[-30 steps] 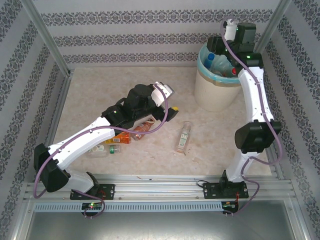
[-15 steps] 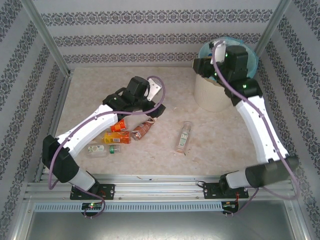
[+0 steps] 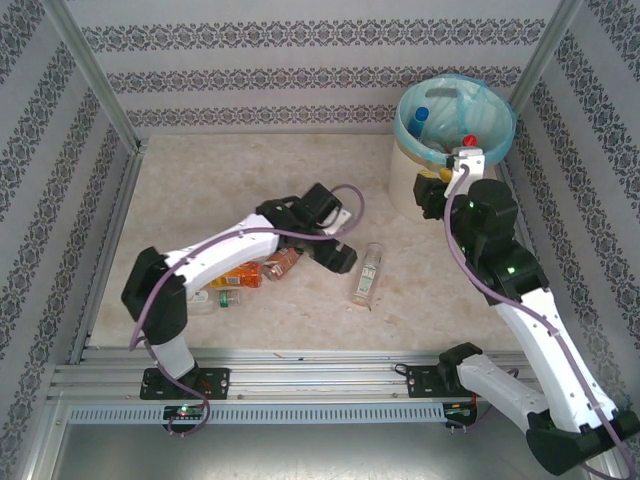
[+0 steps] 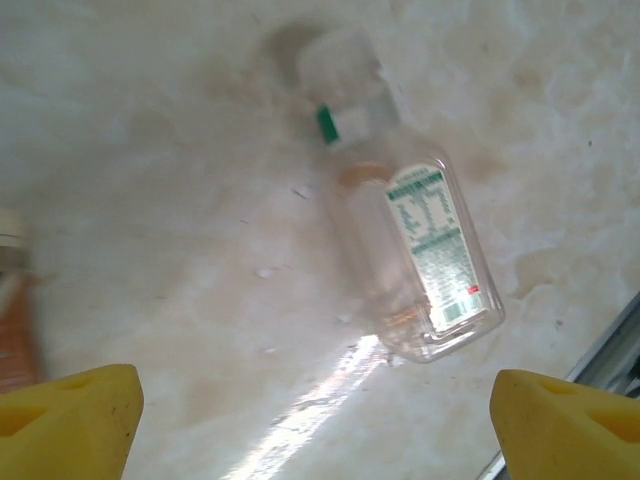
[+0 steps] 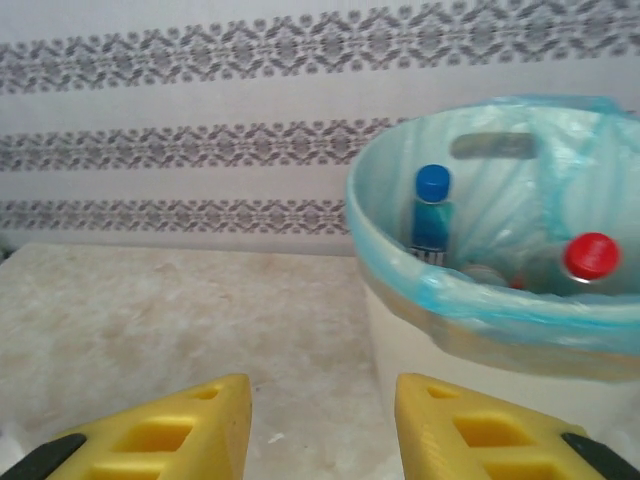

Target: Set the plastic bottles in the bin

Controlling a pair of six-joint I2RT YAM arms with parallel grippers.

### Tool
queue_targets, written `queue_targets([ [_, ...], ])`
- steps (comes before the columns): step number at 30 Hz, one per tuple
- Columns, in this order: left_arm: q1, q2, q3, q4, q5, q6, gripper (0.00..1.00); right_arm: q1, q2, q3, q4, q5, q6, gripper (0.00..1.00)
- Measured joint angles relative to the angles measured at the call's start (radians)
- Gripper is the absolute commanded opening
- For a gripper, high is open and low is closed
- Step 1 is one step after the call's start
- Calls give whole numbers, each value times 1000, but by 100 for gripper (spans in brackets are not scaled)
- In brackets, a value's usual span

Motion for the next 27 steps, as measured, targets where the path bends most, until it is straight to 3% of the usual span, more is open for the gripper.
queue_targets([
  [8,-77,174,116,-1,-3,-72,92,0,-82,-5,24,99,-63,47],
  [27,-140,390,280,-73,-5,-36,88,-1,-171,-74,32,159,-83,50],
])
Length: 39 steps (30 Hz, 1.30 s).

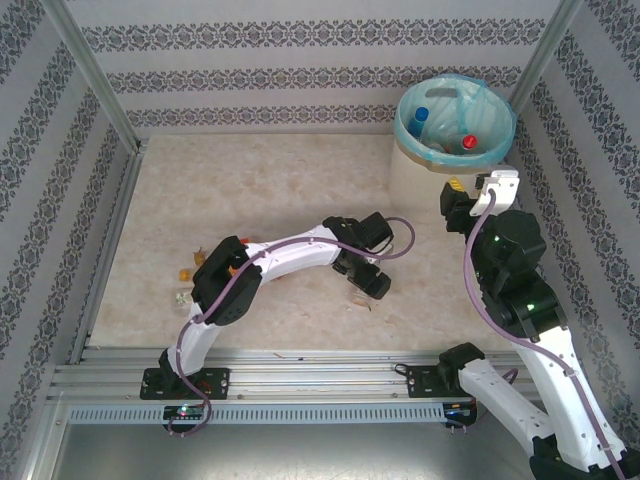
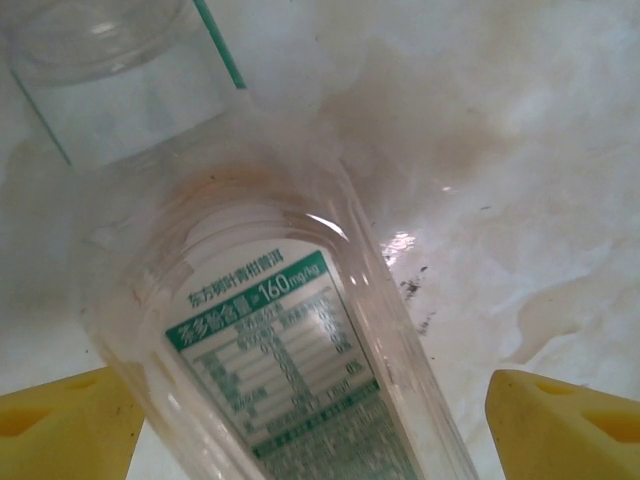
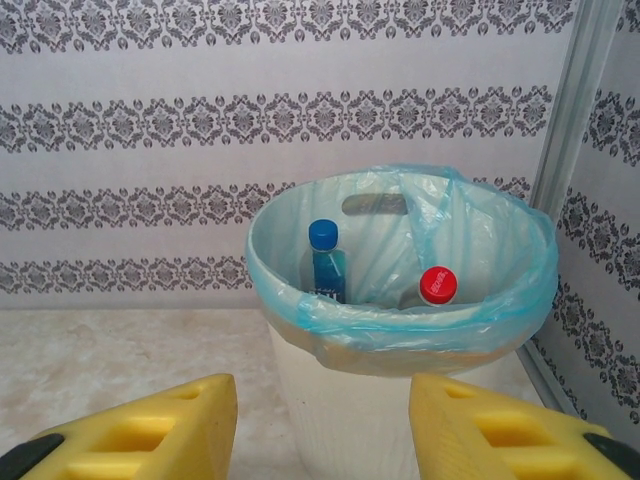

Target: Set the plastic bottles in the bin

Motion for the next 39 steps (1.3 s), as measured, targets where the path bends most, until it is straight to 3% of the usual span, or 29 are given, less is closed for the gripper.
queue_targets([
  [3,0,26,15,-23,-14,22,85,0,-11,-9,-1,4,0,51],
  [8,0,32,18,-50,-60,64,66,-5,-15,-10,-5,13,1,51],
  [11,0,32,18,-55,-66,84,60,-6,-16,-10,-5,20,2,51],
  [18,20,-3,5,-55,-67,105,58,-6,-9,-10,-4,20,13,51],
  [22,56,-149,-87,-14,-79,129,51,-7,27,8,-4,-10,27,50],
  [31,92,-632,-317,296,-130,301,50,-6,160,85,38,-341,37,51],
  [39,92,-854,-525,539,-110,422,54,-6,249,136,105,-671,69,51],
])
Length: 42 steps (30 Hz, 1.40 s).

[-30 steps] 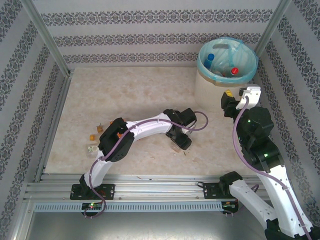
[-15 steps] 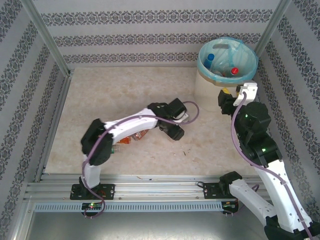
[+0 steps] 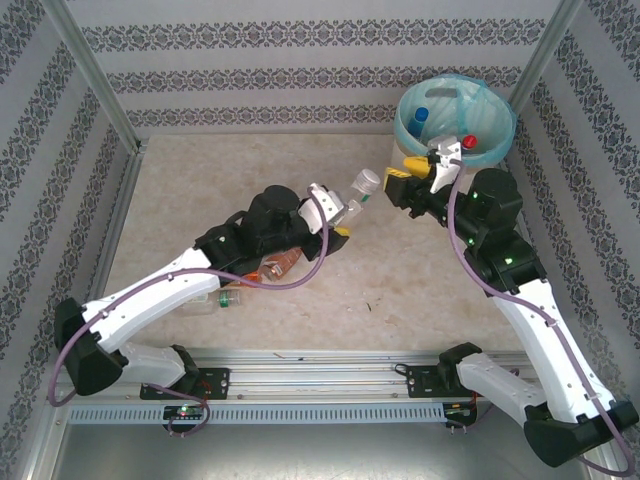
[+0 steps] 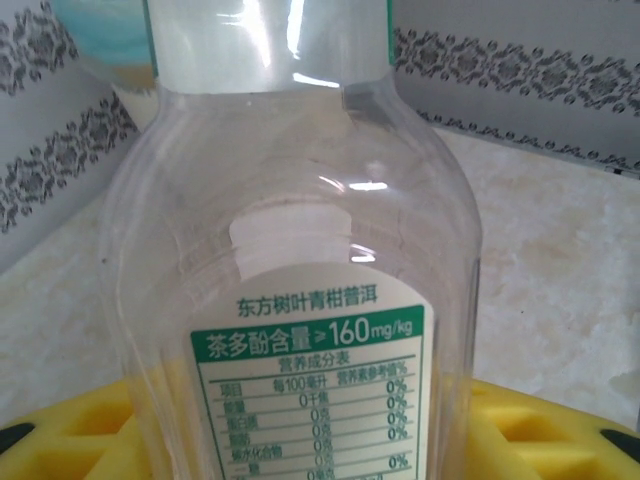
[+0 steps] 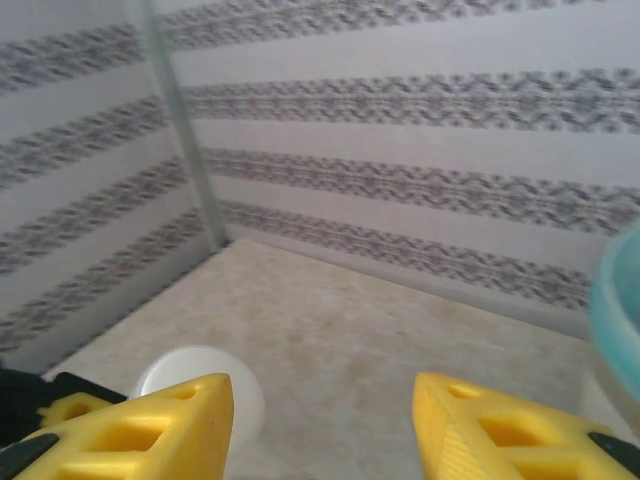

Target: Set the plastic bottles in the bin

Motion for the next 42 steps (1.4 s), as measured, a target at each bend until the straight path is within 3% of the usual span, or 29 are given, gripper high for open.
queue_targets([
  [9,0,-43,-38,84,49,35,52,17,20,26,84,-248,45,54],
  [29,0,-107,-93,163,97,52,53,40,103,103,77,-417,68,43],
  [30,0,-109,-93,164,93,52,53,40,107,109,77,-422,68,44],
  [32,0,-111,-93,169,90,53,53,40,115,118,77,-434,64,62],
  [33,0,-111,-93,174,90,56,53,41,120,123,74,-442,63,64],
  [36,0,-113,-98,193,91,68,53,48,135,127,63,-458,61,58],
  [42,0,-117,-114,223,85,79,54,48,147,130,47,-488,49,33],
])
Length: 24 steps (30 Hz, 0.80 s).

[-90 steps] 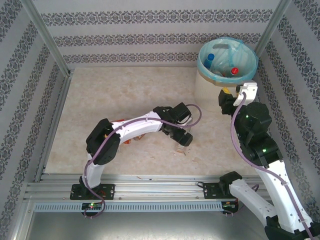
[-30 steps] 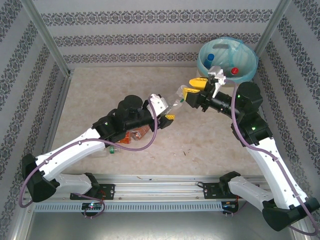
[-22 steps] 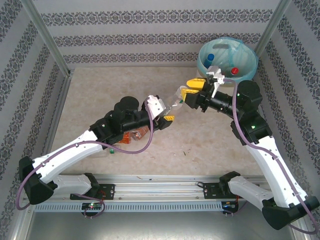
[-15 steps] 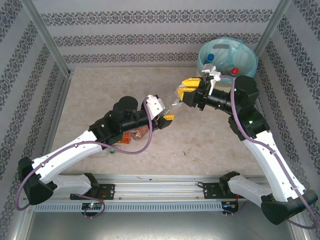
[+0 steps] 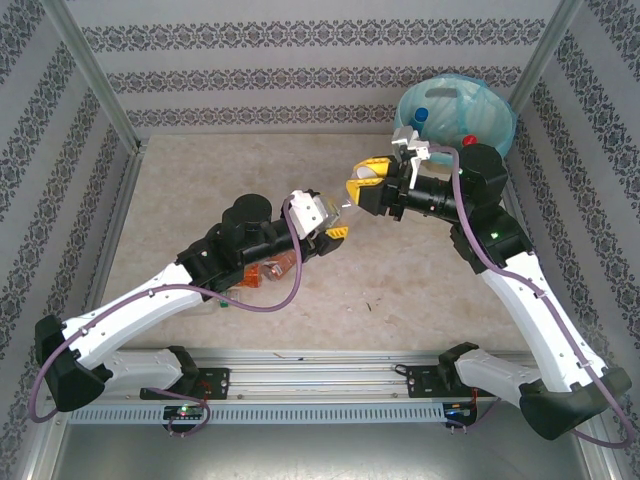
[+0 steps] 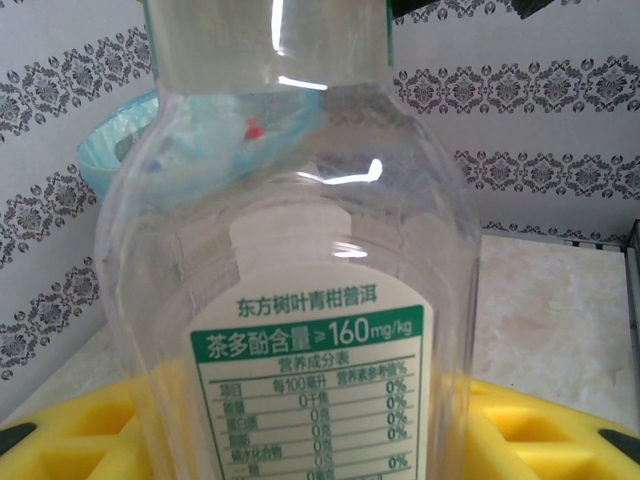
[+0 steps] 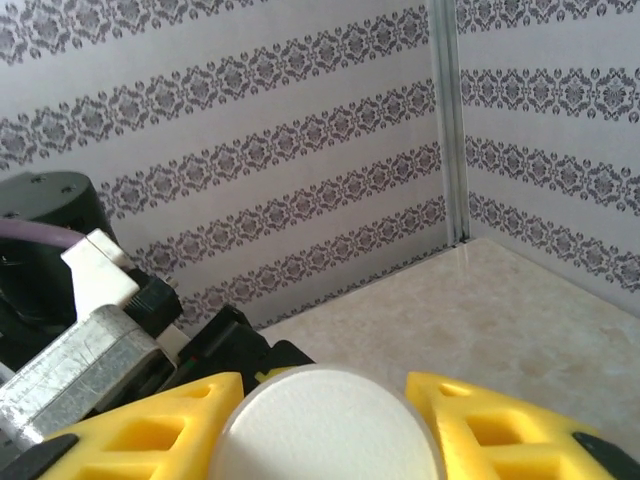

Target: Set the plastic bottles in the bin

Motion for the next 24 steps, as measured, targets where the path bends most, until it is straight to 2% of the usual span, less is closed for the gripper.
queue_targets([
  [3,0,0,-1,3,-5,3,62,0,2,3,1,-6,-7,28],
  [6,0,0,-8,23,-19,5,86,0,2,4,0,-5,-8,23],
  [8,0,-1,-21,57,-40,4,91,0,2,4,-4,10,-12,17],
  [11,0,-2,-36,89,-81,3,100,0,2,9,-22,67,-26,1],
  [17,0,-2,-41,132,-146,4,100,0,16,88,-82,274,-89,0],
  [19,0,-1,-41,137,-156,4,100,0,34,145,-100,388,-119,0],
  [24,0,12,-41,153,-169,4,100,-13,122,299,-122,771,-208,0],
])
